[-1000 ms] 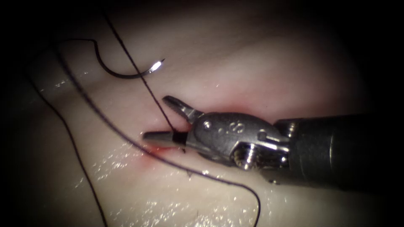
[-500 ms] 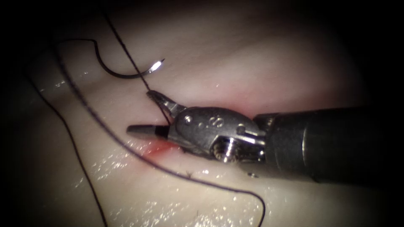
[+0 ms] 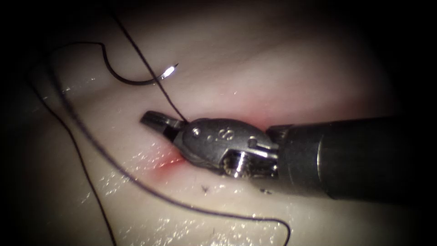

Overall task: Wound Closure
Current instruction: Snip the long suture end with the right tool, then place the suture on the pad.

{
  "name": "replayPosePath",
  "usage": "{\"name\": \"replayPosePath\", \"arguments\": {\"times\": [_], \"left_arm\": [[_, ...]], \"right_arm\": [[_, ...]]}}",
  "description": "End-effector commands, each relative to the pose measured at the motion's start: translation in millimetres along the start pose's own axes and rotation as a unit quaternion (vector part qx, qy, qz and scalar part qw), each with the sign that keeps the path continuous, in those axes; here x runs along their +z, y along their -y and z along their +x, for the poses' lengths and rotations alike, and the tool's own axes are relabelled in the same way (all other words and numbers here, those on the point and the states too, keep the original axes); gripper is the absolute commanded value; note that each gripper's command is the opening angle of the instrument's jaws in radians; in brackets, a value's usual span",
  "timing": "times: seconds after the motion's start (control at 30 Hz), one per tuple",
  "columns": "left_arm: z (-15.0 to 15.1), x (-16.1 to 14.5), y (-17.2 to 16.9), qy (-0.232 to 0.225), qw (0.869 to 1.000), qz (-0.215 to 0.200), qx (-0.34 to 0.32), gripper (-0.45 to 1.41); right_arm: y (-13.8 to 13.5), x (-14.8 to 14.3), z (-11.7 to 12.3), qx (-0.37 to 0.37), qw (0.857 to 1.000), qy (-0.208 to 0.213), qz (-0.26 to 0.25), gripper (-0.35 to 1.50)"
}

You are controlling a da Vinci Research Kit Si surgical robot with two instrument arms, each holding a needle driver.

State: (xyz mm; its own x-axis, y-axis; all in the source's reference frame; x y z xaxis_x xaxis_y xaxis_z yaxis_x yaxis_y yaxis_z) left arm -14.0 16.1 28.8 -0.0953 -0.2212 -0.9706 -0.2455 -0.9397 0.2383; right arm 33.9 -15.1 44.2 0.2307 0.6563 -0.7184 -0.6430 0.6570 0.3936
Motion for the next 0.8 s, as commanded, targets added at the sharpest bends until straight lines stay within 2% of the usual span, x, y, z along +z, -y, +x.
{"name": "replayPosePath", "arguments": {"times": [0.03, 0.07, 0.2, 0.3, 0.47, 0.53, 0.6, 0.73, 0.77, 0.8], "left_arm": [[-0.2, 0.6, 0.0, -0.002, 1.0, 0.0, 0.003, -0.45], [0.0, 0.6, -0.1, -0.002, 1.0, 0.0, 0.005, -0.45], [1.3, 1.0, -0.2, -0.01, 1.0, -0.001, 0.008, -0.45], [2.4, 2.3, -0.2, -0.017, 1.0, -0.003, 0.012, -0.45], [2.6, 4.9, -0.7, -0.025, 1.0, -0.01, 0.013, -0.45], [2.1, 7.0, -1.6, -0.028, 0.999, -0.009, 0.017, -0.45], [1.2, 9.0, -2.5, -0.034, 0.999, -0.01, 0.022, -0.45], [-1.2, 13.2, -4.2, -0.032, 0.999, -0.001, 0.032, -0.45], [-3.0, 15.5, -5.1, -0.03, 0.999, -0.001, 0.032, -0.45], [-3.8, 16.4, -5.4, -0.029, 0.999, -0.002, 0.03, -0.45]], "right_arm": [[-0.9, -0.9, 0.2, 0.003, 1.0, -0.005, -0.023, 0.74], [-1.6, -1.8, 0.5, 0.009, 0.999, -0.006, -0.032, 1.08], [-4.3, -6.1, 1.5, 0.012, 0.999, -0.025, -0.029, 1.28], [-6.6, -10.8, 1.6, 0.015, 0.999, -0.038, -0.005, 1.47], [-9.2, -15.9, 0.6, 0.003, 0.999, -0.046, -0.012, 1.47], [-11.0, -19.0, -0.2, -0.019, 0.999, -0.048, -0.012, 1.3], [-12.4, -20.9, -0.4, -0.027, 0.999, -0.042, -0.018, 1.26], [-14.4, -24.1, -0.2, -0.043, 0.998, -0.033, -0.038, 1.25], [-15.1, -25.8, 0.0, -0.052, 0.997, -0.026, -0.053, 1.21], [-15.3, -26.4, 0.0, -0.054, 0.996, -0.026, -0.059, 1.21]]}}
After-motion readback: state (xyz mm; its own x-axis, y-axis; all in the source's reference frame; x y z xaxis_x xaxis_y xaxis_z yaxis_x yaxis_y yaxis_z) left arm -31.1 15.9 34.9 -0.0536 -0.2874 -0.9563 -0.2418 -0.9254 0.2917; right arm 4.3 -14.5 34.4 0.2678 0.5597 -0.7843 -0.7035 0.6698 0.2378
